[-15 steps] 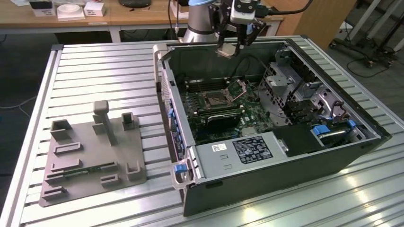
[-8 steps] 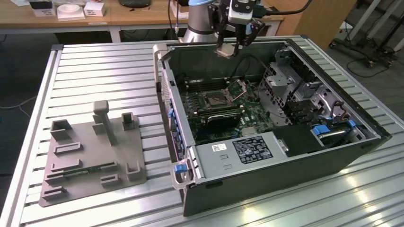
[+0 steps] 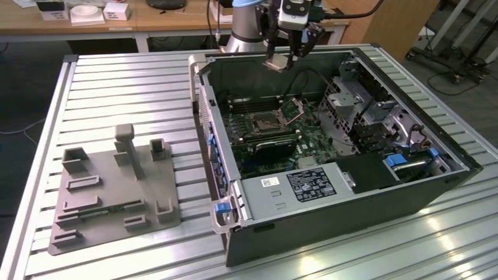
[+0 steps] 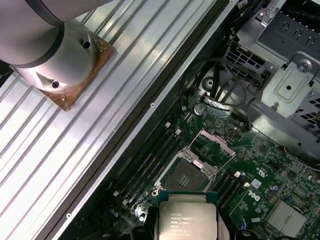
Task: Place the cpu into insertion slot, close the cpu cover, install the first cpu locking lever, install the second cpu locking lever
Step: 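Place the cpu into insertion slot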
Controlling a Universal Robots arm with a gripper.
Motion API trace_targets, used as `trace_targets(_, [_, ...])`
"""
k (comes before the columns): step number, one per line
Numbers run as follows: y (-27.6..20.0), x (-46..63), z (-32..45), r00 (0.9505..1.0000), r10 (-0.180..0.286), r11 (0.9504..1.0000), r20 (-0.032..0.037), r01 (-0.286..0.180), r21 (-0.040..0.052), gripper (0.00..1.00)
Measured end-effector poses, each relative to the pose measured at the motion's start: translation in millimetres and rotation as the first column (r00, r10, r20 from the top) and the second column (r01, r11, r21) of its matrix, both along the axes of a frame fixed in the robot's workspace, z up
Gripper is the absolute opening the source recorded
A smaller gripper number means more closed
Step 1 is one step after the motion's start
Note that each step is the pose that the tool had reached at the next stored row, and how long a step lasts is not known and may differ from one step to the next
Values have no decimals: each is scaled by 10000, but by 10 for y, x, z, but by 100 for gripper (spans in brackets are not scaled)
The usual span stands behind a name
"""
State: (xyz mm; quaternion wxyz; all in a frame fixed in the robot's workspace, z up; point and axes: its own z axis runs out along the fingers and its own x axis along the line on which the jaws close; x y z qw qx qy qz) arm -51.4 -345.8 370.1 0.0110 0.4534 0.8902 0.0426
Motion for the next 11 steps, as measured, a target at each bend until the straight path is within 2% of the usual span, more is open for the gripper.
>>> trace_targets(11, [0, -34, -1, 9994, -343, 9994, 0, 343, 0, 54])
